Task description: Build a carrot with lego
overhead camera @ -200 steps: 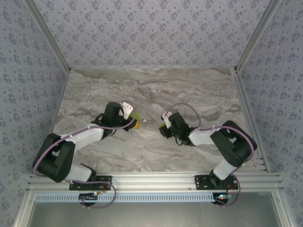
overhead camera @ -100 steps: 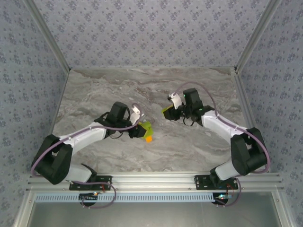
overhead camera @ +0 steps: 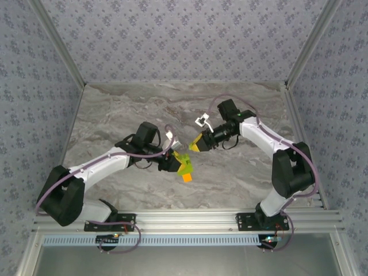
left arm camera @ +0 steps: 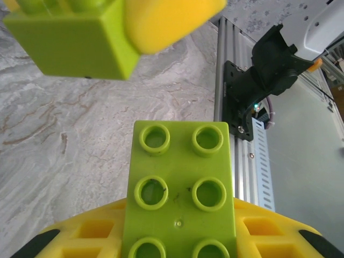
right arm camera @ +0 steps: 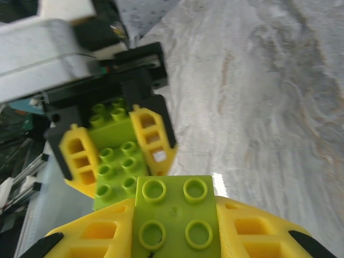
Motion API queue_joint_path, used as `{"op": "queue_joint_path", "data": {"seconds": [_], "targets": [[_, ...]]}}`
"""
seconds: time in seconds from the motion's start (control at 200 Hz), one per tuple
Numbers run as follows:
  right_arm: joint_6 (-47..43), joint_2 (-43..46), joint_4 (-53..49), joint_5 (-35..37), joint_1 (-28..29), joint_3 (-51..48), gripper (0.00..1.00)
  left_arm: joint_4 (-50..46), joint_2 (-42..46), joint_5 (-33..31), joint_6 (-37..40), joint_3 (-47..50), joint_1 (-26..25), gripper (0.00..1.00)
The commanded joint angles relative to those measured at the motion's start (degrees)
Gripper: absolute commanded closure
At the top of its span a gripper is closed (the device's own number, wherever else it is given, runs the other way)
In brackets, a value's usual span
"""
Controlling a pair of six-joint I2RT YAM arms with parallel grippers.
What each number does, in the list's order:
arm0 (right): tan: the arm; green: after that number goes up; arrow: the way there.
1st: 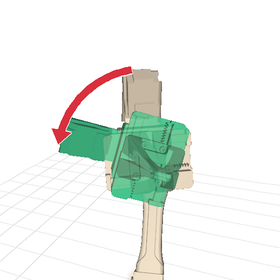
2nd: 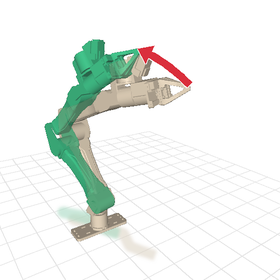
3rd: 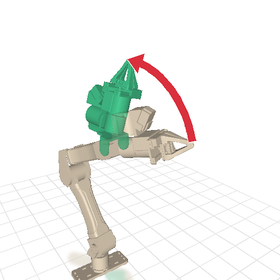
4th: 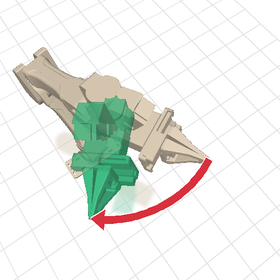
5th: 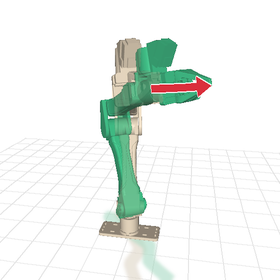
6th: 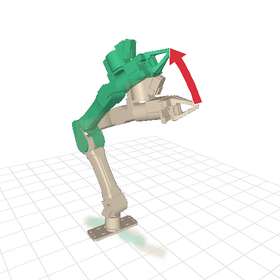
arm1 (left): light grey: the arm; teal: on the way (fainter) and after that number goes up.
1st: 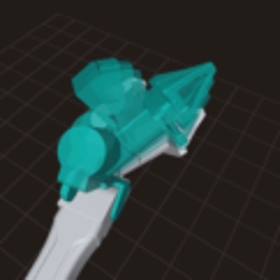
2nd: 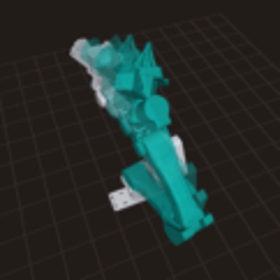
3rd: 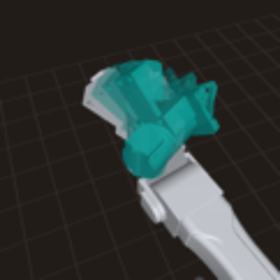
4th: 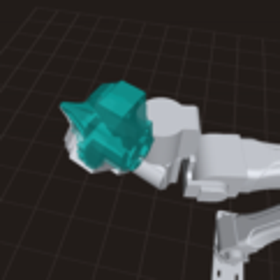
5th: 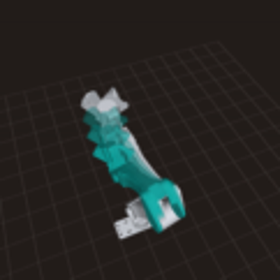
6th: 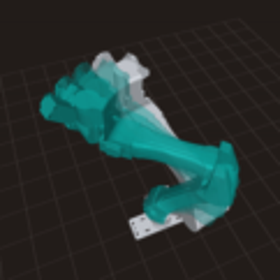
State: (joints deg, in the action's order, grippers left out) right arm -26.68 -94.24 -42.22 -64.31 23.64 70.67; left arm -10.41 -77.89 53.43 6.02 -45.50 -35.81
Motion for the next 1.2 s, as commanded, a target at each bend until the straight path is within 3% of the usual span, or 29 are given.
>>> {"op": "queue_joint_path", "data": {"seconds": [0.0,0.39,1.194], "targets": [[-3.80,-0.89,-6.37,-4.39,0.49,2.26,0.89,-1.50,-0.41,3.36,2.04,-2.31,-0.50,0.77],[-14.47,-6.96,-18.89,-8.54,1.92,7.50,0.89,-3.05,-0.80,3.79,2.70,-3.53,-0.94,0.78],[-19.72,-11.60,-27.82,-5.07,4.20,11.07,0.89,-4.66,-2.39,2.30,4.06,-4.42,-0.90,0.79]]}}
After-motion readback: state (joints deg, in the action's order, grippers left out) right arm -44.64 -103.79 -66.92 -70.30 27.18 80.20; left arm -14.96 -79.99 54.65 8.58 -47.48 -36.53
